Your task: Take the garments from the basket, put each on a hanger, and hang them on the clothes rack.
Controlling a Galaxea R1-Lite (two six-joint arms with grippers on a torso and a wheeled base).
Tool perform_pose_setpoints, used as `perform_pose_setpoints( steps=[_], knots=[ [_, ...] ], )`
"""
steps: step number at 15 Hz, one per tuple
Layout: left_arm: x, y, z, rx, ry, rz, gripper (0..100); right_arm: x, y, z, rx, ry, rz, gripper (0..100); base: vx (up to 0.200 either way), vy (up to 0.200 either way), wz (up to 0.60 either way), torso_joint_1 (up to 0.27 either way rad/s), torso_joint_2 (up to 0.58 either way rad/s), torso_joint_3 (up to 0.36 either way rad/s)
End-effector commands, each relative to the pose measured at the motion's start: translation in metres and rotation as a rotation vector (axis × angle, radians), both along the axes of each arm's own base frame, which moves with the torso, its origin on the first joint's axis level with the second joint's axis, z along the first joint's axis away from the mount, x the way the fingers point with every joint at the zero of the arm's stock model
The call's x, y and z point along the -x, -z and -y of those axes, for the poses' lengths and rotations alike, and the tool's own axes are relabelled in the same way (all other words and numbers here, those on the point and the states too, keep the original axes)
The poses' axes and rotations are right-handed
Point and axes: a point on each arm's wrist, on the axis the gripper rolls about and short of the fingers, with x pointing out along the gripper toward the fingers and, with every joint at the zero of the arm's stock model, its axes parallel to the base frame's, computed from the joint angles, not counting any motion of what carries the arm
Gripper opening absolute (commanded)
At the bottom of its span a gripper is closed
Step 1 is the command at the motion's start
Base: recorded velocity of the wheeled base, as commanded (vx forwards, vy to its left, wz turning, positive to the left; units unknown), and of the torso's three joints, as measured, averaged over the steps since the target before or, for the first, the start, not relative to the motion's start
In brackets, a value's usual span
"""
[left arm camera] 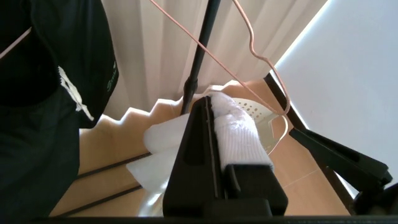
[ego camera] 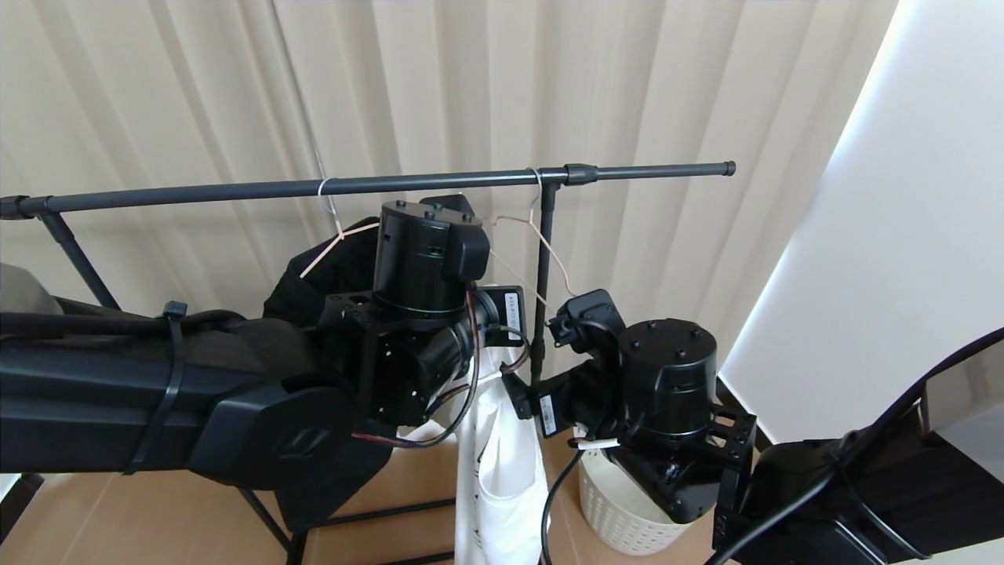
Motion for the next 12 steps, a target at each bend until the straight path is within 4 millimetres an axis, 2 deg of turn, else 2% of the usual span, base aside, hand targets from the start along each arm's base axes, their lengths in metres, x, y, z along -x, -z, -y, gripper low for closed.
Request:
perform_pose_setpoints(
  steps=[1, 7, 12],
  knots=[
    [0.000, 0.000, 0.000, 0.001, -0.001, 0.000, 0, 0.001, 0.009, 0.004, 0.039, -0.014, -0.021, 100, 0.000, 0.000, 0.00, 0.000, 0.00, 0.000],
    [0.001, -0.003, -0.002, 0.007, -0.002, 0.007, 0, 0.000, 0.024, 0.022, 0.173, -0.026, -0.034, 100, 0.000, 0.000, 0.00, 0.000, 0.00, 0.000],
    [0.001, -0.004, -0.003, 0.009, -0.004, 0.009, 0, 0.002, 0.039, 0.022, 0.247, -0.045, -0.056, 100, 0.000, 0.000, 0.00, 0.000, 0.00, 0.000]
  ],
)
